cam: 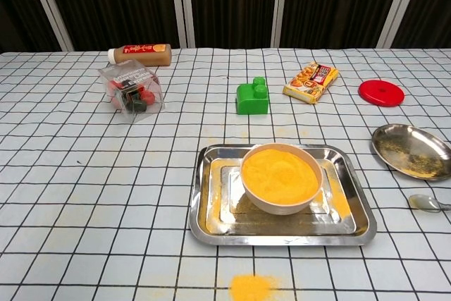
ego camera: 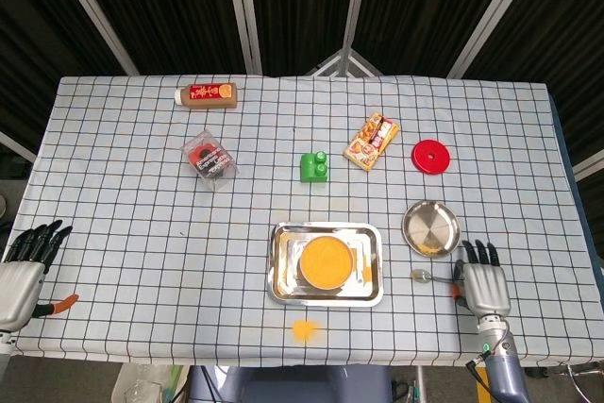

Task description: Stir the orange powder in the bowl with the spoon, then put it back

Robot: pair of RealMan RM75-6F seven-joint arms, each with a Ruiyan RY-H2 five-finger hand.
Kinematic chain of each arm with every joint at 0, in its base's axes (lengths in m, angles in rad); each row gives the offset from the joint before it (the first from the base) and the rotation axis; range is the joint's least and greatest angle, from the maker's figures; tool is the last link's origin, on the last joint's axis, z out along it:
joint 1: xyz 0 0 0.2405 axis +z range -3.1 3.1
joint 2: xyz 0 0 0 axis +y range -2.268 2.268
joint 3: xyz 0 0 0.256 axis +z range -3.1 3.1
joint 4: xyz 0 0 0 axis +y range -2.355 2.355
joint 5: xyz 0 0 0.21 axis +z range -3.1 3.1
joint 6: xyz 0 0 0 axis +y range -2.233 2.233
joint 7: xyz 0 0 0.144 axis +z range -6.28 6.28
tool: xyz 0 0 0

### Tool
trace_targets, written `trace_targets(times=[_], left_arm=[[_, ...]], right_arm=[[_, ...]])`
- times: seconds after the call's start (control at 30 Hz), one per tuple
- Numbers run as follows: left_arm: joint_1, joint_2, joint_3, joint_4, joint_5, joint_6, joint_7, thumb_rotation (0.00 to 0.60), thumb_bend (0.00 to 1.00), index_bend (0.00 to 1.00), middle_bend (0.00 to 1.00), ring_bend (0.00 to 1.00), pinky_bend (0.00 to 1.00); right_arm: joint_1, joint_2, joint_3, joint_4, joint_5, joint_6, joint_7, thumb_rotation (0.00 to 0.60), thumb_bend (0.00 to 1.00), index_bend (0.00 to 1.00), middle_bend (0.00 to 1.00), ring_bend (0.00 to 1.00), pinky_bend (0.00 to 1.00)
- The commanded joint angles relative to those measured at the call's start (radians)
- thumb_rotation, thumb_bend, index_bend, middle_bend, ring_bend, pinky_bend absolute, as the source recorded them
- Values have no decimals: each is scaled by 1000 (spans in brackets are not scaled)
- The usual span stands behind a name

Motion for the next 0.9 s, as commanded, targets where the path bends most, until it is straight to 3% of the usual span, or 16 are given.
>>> trace_targets(times=[0.03, 0.53, 0.73, 0.9], left_arm=[[0, 0, 0, 0, -1, 0, 0, 600, 0, 0, 0, 0, 0], [-2, 0, -1, -2, -2, -2, -3, 600, 0, 0, 0, 0, 0], [-4, 1, -2, -4, -7, -7, -3, 600, 0, 0, 0, 0, 0], [-5, 3, -4, -6, -16, -13, -3, 600, 0, 0, 0, 0, 0]], right_arm=[[1, 9, 3, -19, -8, 8, 10, 600, 492, 636, 137, 0, 0], [10, 98, 65, -228, -6, 64, 41, 600, 492, 645, 137, 0, 0], [40, 104, 72, -335, -4, 75, -63, 600, 492, 645, 137, 0, 0], [82, 56, 88, -399, 40, 80, -196, 600, 492, 644, 137, 0, 0]])
